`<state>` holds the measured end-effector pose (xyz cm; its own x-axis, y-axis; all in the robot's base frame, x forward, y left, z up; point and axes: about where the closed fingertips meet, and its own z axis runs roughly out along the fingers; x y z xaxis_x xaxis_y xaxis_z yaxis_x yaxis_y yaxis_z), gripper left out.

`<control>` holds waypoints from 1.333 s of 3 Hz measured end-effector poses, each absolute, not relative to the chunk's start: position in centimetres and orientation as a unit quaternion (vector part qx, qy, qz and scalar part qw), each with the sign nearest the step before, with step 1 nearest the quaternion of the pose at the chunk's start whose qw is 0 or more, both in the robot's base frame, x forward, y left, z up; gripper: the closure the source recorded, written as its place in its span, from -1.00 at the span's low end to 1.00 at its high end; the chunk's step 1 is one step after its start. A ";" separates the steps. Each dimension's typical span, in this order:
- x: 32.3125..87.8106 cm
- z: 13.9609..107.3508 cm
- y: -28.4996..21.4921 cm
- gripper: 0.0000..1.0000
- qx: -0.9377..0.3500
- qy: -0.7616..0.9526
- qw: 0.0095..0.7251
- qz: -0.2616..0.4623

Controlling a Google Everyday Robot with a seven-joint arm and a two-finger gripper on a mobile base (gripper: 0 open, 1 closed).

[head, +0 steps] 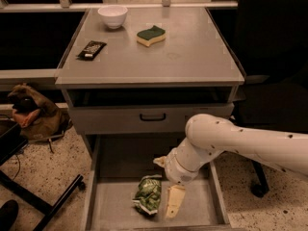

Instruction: Pick green jalapeno chip bag from middle drawer and place on counter

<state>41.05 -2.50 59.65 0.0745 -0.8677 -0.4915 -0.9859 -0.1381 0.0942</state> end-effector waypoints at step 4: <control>42.6 48.3 5.0 -1.00 -0.703 0.631 0.207 0.256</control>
Offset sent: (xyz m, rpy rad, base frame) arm -0.0066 0.0150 -0.0239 0.0430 -0.0278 -0.0038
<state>42.61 5.03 48.33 0.0733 -0.7804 -0.6209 -0.9924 -0.1186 0.0319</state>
